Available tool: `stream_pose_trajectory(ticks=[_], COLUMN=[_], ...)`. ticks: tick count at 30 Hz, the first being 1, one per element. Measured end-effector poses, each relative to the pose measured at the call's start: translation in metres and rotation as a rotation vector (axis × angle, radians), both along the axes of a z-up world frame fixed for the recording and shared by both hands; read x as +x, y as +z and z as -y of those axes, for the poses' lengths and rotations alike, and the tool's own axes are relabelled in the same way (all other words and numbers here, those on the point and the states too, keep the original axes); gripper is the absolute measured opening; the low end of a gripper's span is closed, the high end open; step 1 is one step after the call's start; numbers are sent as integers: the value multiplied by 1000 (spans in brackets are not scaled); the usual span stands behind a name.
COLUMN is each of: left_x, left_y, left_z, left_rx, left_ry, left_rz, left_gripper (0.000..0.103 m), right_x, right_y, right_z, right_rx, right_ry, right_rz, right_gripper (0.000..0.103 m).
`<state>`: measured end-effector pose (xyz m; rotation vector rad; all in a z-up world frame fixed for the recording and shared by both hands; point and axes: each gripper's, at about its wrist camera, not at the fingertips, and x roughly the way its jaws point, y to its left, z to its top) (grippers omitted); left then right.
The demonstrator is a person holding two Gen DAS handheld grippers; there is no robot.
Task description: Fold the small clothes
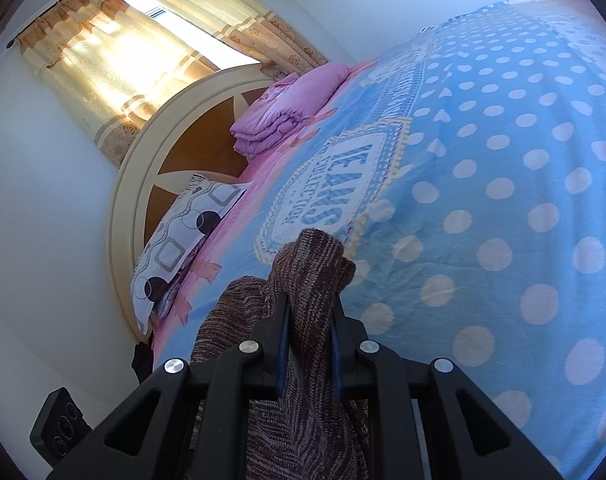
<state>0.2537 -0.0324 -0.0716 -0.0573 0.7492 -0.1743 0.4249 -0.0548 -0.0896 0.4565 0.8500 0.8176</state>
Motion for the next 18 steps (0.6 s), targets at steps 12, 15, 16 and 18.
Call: stream_pose_trajectory(ticks=[12,15,16,18], left_x=[-16,-18,-18,-20], left_y=[-7,-13,-15,-20], left_z=[-14,-19,-21,-26], left_rx=[-22,-26,-28,-33], left_ry=[25,30,32,39], left_rz=[-4,-16,-21,-29], left_gripper=[25,25,25,25], right_x=[-3,-4,-4,-4], right_y=[-4,-4,-5,-5], right_z=[-39,-51,-57,-65], right_rx=[-36,-50,-58,-70], right_ry=[48,68,76,86], right_rz=[-7,-9,-7,-6], right_gripper=[17,17,17,17])
